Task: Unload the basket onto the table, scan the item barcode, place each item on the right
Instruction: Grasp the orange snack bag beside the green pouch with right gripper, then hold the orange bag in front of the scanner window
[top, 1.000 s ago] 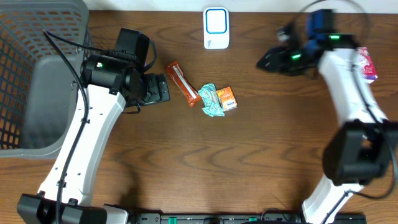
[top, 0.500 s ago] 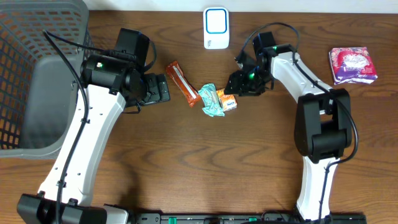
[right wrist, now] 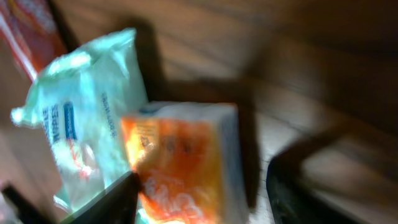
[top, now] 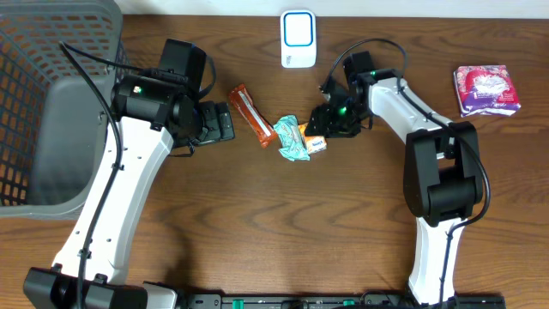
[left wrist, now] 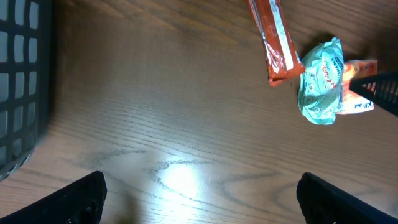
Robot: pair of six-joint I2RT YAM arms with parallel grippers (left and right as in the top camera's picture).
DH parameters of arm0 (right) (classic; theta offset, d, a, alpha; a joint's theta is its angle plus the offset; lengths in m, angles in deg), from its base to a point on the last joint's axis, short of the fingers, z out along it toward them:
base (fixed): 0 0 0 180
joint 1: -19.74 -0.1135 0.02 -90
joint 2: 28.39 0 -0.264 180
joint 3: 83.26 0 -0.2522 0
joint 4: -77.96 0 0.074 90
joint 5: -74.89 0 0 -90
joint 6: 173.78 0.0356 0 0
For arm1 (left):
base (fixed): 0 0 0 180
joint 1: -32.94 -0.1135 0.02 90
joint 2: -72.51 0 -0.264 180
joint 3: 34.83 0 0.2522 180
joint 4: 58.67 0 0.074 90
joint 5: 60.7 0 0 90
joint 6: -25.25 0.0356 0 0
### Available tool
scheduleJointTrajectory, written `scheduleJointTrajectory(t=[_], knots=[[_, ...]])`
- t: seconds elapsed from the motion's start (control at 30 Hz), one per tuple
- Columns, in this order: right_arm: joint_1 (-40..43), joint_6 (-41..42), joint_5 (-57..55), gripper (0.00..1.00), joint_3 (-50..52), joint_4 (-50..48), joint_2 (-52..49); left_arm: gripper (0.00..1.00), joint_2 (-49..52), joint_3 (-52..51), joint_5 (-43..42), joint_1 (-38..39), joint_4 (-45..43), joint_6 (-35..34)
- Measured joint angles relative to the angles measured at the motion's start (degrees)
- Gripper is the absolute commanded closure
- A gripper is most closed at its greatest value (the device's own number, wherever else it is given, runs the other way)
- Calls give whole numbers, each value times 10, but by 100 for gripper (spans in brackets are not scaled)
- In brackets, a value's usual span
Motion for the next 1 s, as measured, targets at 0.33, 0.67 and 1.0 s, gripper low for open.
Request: scheduleJointTrajectory(t=[0.33, 0.67, 1.0], knots=[[5, 12, 30, 99, 19, 2, 2, 2, 0, 0, 0, 0, 0, 0], [37, -27, 101, 99, -129, 101, -7, 2, 0, 0, 0, 0, 0, 0], [-4, -28, -158, 99, -232, 135, -7, 2, 0, 0, 0, 0, 0, 0]])
